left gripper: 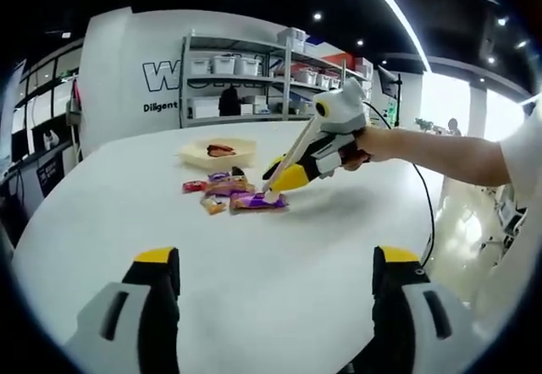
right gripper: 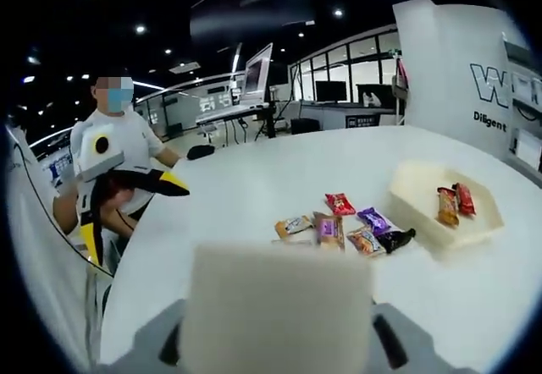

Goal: Place the target food into the container with the food tongs after gripping and lifting it, then release it inside without dropping or visibly crushing the food.

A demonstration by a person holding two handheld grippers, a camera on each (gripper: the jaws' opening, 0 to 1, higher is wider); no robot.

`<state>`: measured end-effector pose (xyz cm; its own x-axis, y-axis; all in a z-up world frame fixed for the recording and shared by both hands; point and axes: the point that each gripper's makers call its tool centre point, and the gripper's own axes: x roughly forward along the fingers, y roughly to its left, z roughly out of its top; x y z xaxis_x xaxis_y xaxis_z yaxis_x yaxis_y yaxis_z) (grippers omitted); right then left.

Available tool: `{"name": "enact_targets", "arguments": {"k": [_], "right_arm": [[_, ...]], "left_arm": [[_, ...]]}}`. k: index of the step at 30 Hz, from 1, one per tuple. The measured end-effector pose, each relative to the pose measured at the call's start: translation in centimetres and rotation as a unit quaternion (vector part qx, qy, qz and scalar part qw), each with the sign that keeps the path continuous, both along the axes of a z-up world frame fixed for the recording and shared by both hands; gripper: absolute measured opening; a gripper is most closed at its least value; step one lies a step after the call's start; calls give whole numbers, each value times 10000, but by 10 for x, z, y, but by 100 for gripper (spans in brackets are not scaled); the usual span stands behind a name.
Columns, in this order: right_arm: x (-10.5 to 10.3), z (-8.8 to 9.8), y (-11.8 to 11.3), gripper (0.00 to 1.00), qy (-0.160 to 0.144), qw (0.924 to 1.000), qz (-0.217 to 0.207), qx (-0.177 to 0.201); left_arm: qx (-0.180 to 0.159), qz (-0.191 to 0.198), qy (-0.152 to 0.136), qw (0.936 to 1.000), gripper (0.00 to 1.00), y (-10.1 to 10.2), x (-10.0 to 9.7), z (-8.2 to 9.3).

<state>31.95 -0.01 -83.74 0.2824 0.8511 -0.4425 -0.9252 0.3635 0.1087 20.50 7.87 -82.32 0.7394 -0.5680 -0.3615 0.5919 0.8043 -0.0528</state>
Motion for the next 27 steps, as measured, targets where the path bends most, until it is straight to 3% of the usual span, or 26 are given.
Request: {"name": "enact_targets", "arguments": {"k": [22, 27], "right_arm": [[2, -6, 22, 24, -159, 9992, 229, -290], [0, -13, 23, 24, -337, 9970, 405, -570]], "left_arm": [[14, 30, -35, 10000, 93, 4, -5, 2], [-10, 62, -36, 10000, 93, 7, -5, 3]]}}
